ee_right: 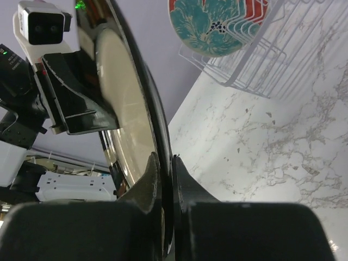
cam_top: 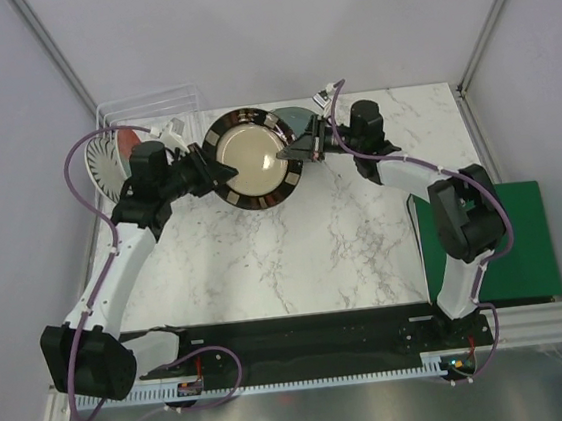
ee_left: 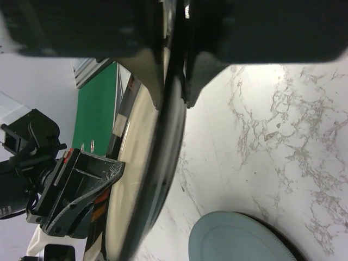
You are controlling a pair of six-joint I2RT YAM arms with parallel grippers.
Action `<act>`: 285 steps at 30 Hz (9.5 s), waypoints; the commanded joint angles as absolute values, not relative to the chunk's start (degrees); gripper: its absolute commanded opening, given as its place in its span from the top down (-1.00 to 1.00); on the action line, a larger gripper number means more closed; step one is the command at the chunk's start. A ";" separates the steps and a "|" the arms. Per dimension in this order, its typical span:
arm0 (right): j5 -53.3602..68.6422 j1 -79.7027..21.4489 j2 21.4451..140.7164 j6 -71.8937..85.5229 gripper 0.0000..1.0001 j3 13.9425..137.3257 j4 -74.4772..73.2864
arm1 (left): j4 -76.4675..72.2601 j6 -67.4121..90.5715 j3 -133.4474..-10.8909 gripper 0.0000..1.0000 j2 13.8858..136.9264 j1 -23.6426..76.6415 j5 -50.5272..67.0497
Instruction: Unload the plates from the dish rack
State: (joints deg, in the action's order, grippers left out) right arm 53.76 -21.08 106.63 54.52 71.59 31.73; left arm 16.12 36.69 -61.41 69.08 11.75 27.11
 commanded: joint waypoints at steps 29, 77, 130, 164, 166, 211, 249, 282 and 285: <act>36.83 -14.50 91.23 34.81 1.00 57.57 3.16 | 16.09 6.06 -68.21 -0.99 66.35 9.06 -32.26; 24.71 -14.41 111.27 27.69 0.00 64.69 -9.13 | 9.49 11.95 -71.45 -0.83 90.96 -8.61 -15.47; 20.92 -16.87 92.81 23.82 -0.04 67.94 -16.00 | 6.86 1.05 -79.81 0.96 78.66 -8.88 -21.45; 41.13 -18.81 93.51 33.74 -0.15 69.52 2.71 | 21.27 14.65 -82.71 0.96 68.39 -0.70 -4.25; 42.71 -19.16 93.78 35.50 -0.18 69.52 6.74 | 21.36 18.00 -80.95 0.95 67.33 -0.70 4.80; 35.96 -21.54 94.85 35.69 1.00 63.64 7.74 | 16.95 24.91 -63.54 -0.86 63.02 10.90 3.98; 27.26 -18.37 108.81 26.46 -0.15 64.95 -9.49 | 14.85 8.26 -67.94 -0.99 78.21 -11.94 -21.63; 5.10 -18.28 92.99 18.72 -0.43 65.48 -24.79 | 15.03 11.07 -74.62 0.95 90.18 -17.31 -10.11; 5.62 -18.28 92.11 18.72 -0.44 66.09 -24.87 | 15.12 10.46 -75.67 0.95 87.98 -17.23 -9.58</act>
